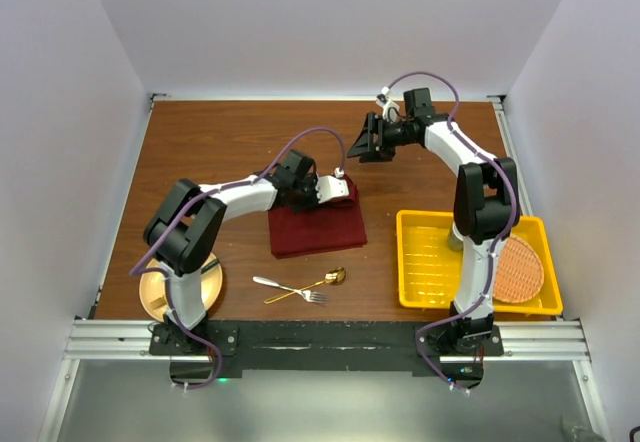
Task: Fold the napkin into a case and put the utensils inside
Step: Fold the lower triangle-folded napkin at the center of the board.
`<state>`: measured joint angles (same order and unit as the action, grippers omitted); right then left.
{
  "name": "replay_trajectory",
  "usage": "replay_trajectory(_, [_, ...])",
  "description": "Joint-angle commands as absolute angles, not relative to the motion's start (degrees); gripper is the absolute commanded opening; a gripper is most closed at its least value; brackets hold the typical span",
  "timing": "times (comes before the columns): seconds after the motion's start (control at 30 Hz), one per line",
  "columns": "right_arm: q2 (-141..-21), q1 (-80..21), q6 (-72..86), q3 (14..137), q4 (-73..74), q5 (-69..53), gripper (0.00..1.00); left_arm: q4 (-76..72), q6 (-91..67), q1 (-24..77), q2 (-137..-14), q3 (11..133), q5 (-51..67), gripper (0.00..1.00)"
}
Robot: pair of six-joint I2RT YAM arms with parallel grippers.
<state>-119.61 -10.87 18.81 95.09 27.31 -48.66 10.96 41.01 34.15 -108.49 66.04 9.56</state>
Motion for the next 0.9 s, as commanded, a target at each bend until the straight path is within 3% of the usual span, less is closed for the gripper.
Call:
replay_trajectory(0.0, [-120.32, -12.83, 18.55, 99.22, 27.68, -42.28, 0.68, 9.49, 40.08, 34.19, -107.31, 64.6, 9.05, 0.0])
replay_trajectory(0.13, [-121.64, -15.81, 18.28, 100.98, 28.92, -35.44, 0.69, 9.4, 40.25, 34.1, -107.49, 64.86, 9.14, 0.0])
replay_trajectory(0.37, [-123.49, -19.6, 12.14, 103.62, 33.66, -26.81, 0.61, 9.67, 40.25, 34.1, -107.66, 64.69, 9.58, 0.0])
replay_trajectory(0.77, [-121.38, -20.3, 5.8, 102.04, 41.48, -25.93, 0.0, 9.93, 39.55, 34.1, -106.61, 64.34, 10.2, 0.0])
replay_trajectory(0.87, [-120.59, -20.3, 5.01, 101.43, 42.36, -26.19, 0.0, 10.1, 38.94, 34.19, -106.17, 64.34, 10.2, 0.0])
